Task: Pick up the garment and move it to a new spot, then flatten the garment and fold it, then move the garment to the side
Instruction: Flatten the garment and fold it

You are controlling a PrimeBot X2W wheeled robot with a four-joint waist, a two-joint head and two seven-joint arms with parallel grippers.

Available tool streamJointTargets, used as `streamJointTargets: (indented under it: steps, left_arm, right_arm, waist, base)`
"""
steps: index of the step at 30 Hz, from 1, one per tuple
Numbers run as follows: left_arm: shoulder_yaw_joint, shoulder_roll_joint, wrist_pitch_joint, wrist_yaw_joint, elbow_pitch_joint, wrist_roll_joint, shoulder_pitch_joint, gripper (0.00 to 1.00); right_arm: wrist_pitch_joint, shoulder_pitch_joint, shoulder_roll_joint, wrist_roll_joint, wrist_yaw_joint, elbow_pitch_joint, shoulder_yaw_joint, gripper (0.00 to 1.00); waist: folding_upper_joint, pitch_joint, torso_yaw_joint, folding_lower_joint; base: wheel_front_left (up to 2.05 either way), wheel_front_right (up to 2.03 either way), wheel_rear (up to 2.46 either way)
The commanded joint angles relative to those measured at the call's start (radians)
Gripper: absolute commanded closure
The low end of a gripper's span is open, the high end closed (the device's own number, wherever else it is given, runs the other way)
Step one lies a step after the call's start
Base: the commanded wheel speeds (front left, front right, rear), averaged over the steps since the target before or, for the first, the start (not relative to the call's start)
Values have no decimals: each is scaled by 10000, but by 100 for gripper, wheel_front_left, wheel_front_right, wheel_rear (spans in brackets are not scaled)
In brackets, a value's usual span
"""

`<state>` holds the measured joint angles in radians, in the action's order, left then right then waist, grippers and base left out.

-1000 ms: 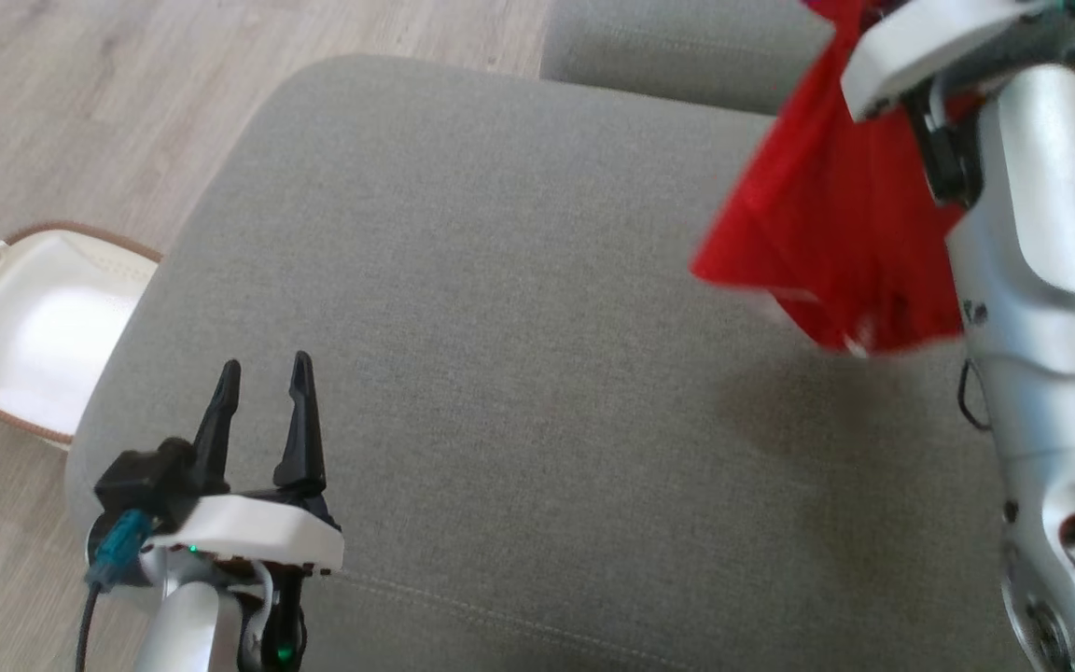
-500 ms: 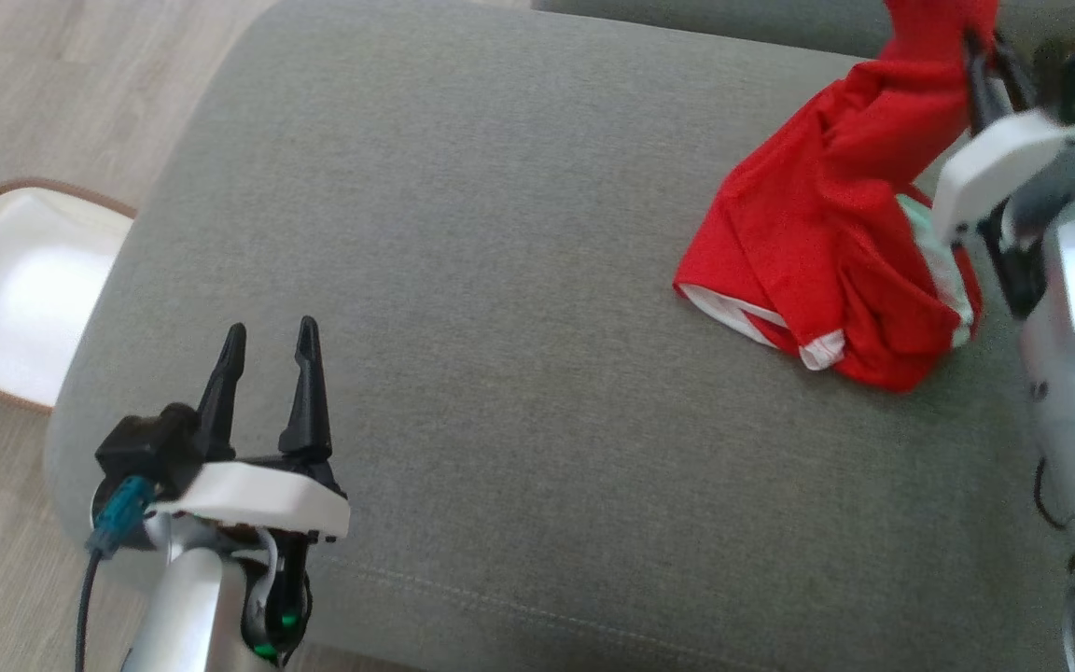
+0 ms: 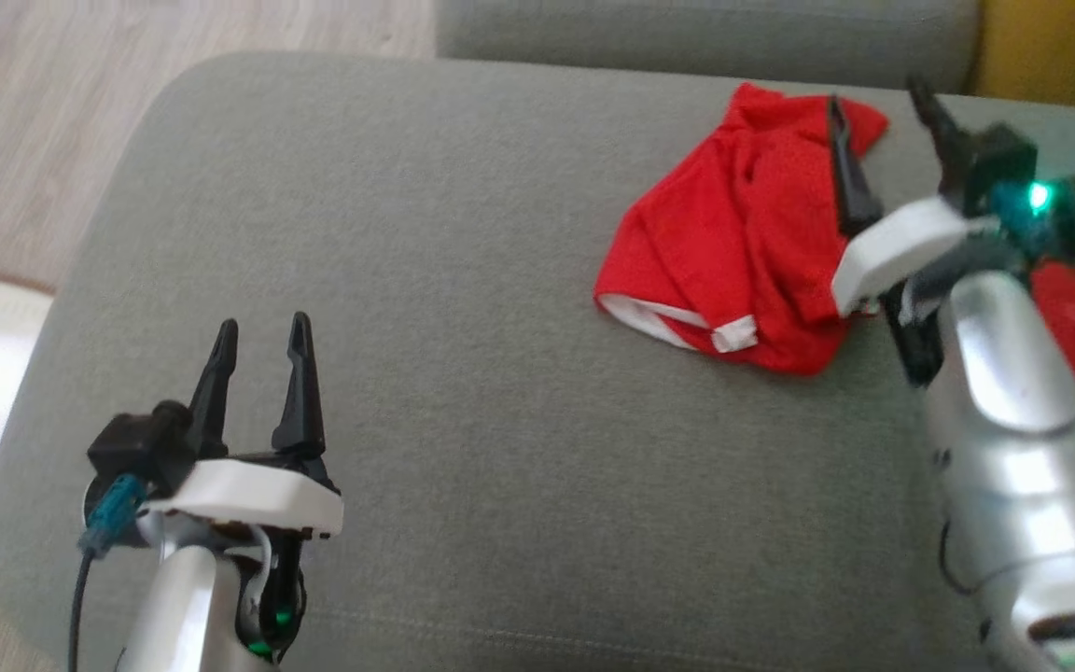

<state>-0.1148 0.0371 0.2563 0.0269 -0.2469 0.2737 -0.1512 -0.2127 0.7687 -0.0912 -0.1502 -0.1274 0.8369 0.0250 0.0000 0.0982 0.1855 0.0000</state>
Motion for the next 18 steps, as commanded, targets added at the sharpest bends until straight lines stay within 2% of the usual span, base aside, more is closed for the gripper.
streamJointTargets:
  steps: [1,4,10,15,18]
  left_arm:
    - [360,131,55,-23,448,-57,-281,0]
    - [390,131,55,-88,587,-19,-115,0]
    - [387,131,55,-305,881,83,247,0]
    - [457,131,55,-416,1050,148,415,0]
    - [509,131,55,-458,1141,183,550,0]
  right_arm:
    - [-158,-227,234,198,-33,-544,192,0]
    - [-274,-1054,350,661,-33,-1317,250,0]
    - [-266,-3522,405,1982,-33,-3737,577,0]
    - [-73,-5120,407,2631,-33,-5177,536,0]
    - [-30,-5719,408,2648,-33,-5729,453,0]
  waist:
    - [0,-324,-355,0]
    - [0,-552,-672,0]
    - [0,-801,-1273,0]
    - [0,-825,-1523,0]
    - [0,-828,-1623,0]
  base:
    - [0,0,0]
    - [0,0,0]
    - [0,0,0]
    - [0,0,0]
    - [0,0,0]
